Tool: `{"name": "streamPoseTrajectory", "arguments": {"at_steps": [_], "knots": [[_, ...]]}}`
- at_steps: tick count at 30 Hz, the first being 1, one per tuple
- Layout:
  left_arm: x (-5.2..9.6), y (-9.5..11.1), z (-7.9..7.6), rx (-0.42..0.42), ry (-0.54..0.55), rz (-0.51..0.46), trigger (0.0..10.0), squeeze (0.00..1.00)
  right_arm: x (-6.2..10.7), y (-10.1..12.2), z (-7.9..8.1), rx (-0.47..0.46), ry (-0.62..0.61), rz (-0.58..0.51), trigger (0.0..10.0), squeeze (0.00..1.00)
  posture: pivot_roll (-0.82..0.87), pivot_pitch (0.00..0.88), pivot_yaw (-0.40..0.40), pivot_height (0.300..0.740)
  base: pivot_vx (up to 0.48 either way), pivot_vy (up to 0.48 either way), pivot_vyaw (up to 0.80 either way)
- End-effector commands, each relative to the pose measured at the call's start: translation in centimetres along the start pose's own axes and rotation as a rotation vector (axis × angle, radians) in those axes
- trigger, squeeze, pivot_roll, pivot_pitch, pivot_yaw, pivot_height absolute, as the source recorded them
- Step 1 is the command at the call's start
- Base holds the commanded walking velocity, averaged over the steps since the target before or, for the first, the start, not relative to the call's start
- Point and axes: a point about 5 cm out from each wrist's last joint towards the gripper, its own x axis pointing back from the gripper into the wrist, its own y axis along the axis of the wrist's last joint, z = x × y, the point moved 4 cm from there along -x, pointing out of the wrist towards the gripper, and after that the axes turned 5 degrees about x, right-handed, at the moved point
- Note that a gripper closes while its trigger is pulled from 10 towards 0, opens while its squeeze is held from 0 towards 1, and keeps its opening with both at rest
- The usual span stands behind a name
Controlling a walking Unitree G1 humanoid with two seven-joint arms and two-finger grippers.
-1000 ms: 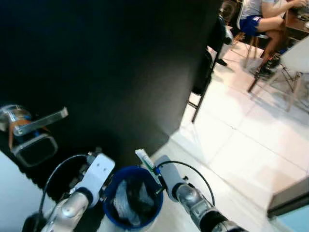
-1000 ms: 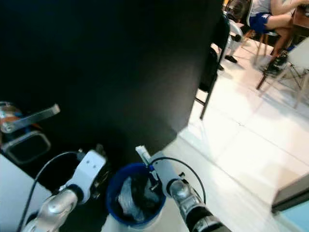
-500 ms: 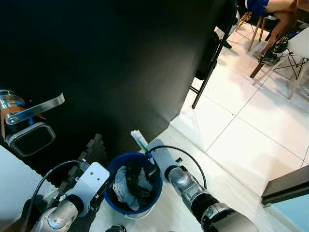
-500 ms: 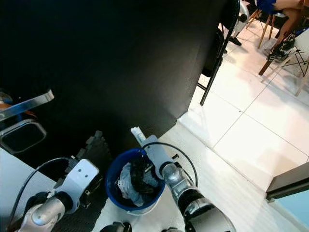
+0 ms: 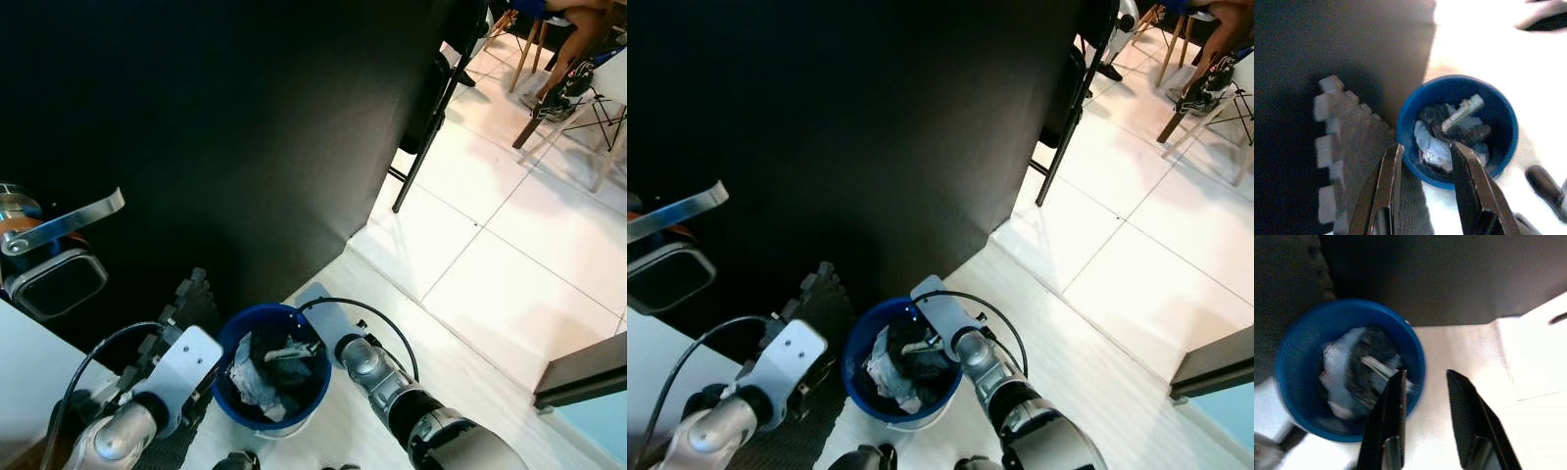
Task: Clean up the room
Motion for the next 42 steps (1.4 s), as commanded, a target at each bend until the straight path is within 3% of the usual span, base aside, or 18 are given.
{"name": "streamPoseTrajectory", "arguments": {"at_steps": [1, 4, 7, 10, 12, 13, 21, 32, 39, 40, 42], "knots": [[-0.8, -1.0, -1.3, 0.086, 0.004, 0.039, 10.0, 0.0, 0.8, -1.8, -0.4, -0.135, -0.023, 0.005, 10.0, 0.0, 0.13, 0.147, -0.019, 0.74, 0.0, 0.0, 0.0], [-1.2, -0.9, -1.5, 0.106, 0.01, 0.037, 10.0, 0.0, 1.0, -2.0, -0.7, -0.171, -0.037, -0.002, 10.0, 0.0, 0.13, 0.147, -0.019, 0.74, 0.0, 0.0, 0.0], [-2.9, -0.9, -2.1, 0.158, 0.024, 0.054, 10.0, 0.0, 2.0, -2.8, -2.3, -0.283, -0.116, -0.032, 10.0, 0.0, 0.07, 0.063, 0.028, 0.74, 0.0, 0.0, 0.0], [-4.8, -0.7, -3.0, 0.236, 0.008, 0.057, 10.0, 0.0, 3.8, -5.4, -4.0, -0.36, -0.225, 0.031, 10.0, 0.0, 0.03, 0.03, 0.053, 0.74, 0.0, 0.0, 0.0], [-4.8, -0.7, -3.0, 0.236, 0.008, 0.057, 10.0, 0.0, 3.8, -5.4, -4.0, -0.36, -0.225, 0.031, 10.0, 0.0, 0.03, 0.03, 0.053, 0.74, 0.0, 0.0, 0.0], [-5.4, -0.6, -3.4, 0.251, -0.003, 0.058, 10.0, 0.0, 4.5, -6.4, -4.3, -0.377, -0.255, 0.062, 10.0, 0.0, 0.02, 0.016, 0.058, 0.74, 0.0, 0.0, -0.74], [-6.3, -0.1, -4.0, 0.243, 0.001, 0.037, 10.0, 0.0, 6.1, -8.1, -4.9, -0.386, -0.297, 0.094, 10.0, 0.0, 0.01, 0.0, 0.04, 0.74, 0.0, 0.0, -0.79], [-6.5, -0.1, -3.9, 0.248, 0.023, 0.031, 10.0, 0.0, 6.5, -8.3, -5.0, -0.389, -0.307, 0.104, 10.0, 0.0, 0.01, 0.0, 0.026, 0.74, 0.0, 0.0, -0.8], [-6.7, 0.4, -3.5, 0.292, 0.047, 0.005, 10.0, 0.0, 7.5, -9.2, -5.4, -0.379, -0.337, 0.155, 10.0, 0.0, 0.01, 0.0, 0.021, 0.74, 0.0, 0.0, -0.8], [-6.7, 0.6, -3.2, 0.355, 0.068, -0.009, 10.0, 0.0, 7.8, -9.3, -5.7, -0.375, -0.346, 0.163, 10.0, 0.0, 0.01, 0.0, 0.012, 0.74, 0.0, 0.0, -0.8], [-6.6, 0.6, -3.1, 0.372, 0.078, -0.017, 10.0, 0.0, 7.8, -9.2, -5.7, -0.374, -0.344, 0.16, 10.0, 0.0, 0.01, 0.0, 0.009, 0.74, 0.0, 0.0, -0.8]]}}
